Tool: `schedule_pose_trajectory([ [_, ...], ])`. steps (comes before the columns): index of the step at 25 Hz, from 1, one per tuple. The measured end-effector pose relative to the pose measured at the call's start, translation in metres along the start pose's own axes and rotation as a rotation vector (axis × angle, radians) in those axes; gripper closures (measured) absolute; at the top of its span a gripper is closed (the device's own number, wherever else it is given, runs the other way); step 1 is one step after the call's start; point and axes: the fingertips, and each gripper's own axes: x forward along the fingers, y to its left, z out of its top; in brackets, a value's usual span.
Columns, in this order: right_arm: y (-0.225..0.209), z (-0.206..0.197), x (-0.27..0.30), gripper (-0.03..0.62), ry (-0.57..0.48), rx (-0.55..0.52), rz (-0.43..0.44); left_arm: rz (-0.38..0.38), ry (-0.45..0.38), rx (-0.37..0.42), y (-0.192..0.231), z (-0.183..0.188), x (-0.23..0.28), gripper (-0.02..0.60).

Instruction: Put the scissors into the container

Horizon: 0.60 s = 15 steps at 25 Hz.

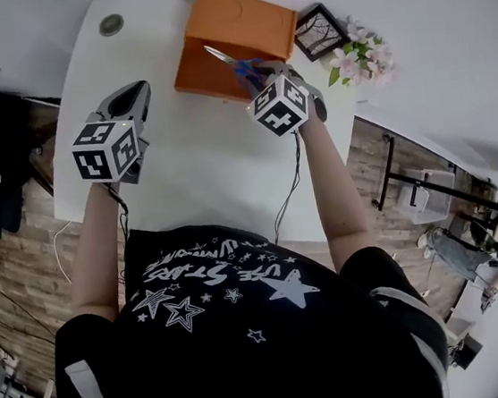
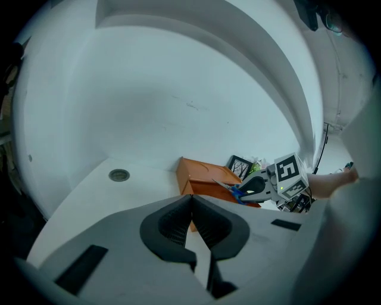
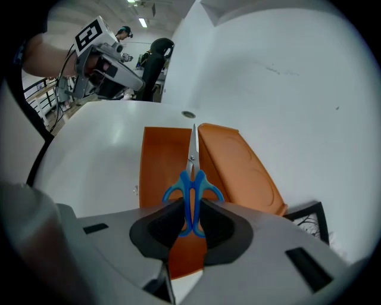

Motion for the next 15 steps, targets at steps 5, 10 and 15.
schedule_pose_trajectory([
  [5,0.003,-0.002,0.022,0.498,0.041,-0.058,0.056,0.019,0.019,-0.018,0.009,-0.003,0.012,0.561],
  [10,0.007,-0.005,0.037,0.497,0.085,-0.111,0.097,0.024,0.033,-0.037,0.013,-0.008,0.020,0.561],
  [15,0.008,-0.007,0.047,0.497,0.116,-0.137,0.117,0.016,0.057,-0.033,0.012,-0.014,0.026,0.561],
])
